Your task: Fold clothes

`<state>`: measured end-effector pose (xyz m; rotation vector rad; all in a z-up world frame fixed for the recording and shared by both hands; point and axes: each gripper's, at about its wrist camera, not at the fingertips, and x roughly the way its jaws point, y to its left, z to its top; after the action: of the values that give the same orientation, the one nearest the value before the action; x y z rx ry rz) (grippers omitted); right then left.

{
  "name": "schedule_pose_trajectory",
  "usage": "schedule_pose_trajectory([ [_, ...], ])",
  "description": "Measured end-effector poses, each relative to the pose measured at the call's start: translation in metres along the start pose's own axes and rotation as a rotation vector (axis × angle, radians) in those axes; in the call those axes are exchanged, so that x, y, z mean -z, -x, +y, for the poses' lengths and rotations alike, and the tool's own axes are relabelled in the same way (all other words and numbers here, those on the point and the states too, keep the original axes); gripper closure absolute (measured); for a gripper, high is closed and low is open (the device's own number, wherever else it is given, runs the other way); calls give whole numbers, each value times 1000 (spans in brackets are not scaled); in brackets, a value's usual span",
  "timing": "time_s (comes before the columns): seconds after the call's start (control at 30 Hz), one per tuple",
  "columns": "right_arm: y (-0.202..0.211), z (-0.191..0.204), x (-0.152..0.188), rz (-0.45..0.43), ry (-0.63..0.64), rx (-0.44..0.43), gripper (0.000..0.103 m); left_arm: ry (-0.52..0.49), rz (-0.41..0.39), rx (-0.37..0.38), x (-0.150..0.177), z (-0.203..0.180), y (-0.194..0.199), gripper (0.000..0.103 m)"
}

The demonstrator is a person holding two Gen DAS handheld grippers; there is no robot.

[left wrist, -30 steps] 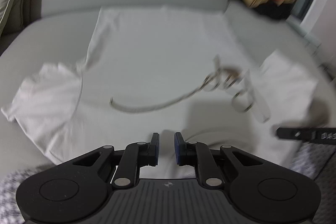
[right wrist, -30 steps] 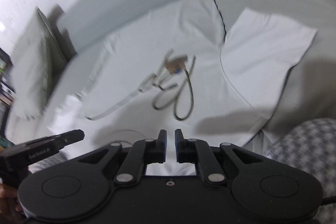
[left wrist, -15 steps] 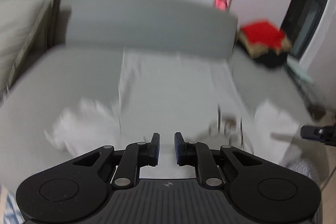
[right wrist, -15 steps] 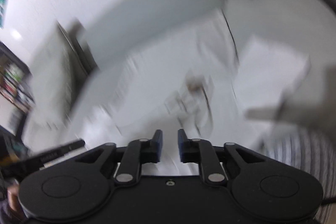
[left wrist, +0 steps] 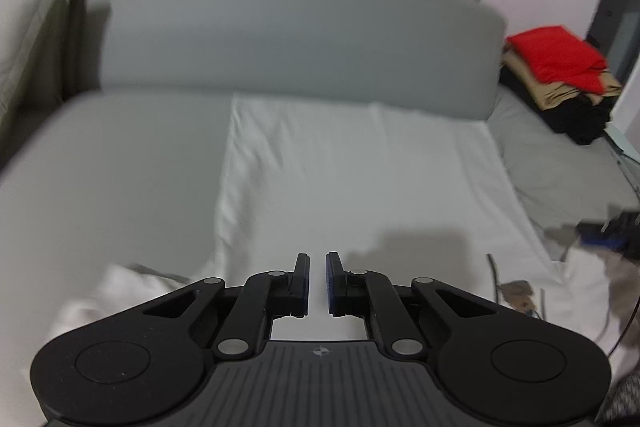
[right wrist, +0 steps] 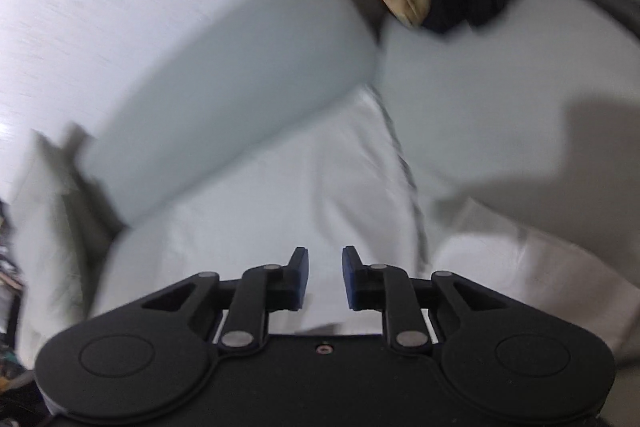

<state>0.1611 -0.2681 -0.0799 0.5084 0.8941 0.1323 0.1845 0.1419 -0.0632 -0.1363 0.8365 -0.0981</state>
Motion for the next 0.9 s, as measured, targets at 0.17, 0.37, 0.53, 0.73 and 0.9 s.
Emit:
schedule_pose_trajectory([
  [0.17,-66,-9,13,101,18,-41,83,-12,13,-68,-1,1,-64,96],
  [0.37,-78,-25,24,-34,154,320,103,89,48,-348,5,42,-86,91],
  [0.53,-63,-7,18,-76,122,330,99,73,-37,-369,-13,36,-57,98],
  [0.73,-65,10,0,-71,85,-19,95,1,-79,-110,-30,2,-68,96],
  [0.9,-117,7,2,-9,122,17,103,-44,-25,-280,-21,-1,-118,93],
])
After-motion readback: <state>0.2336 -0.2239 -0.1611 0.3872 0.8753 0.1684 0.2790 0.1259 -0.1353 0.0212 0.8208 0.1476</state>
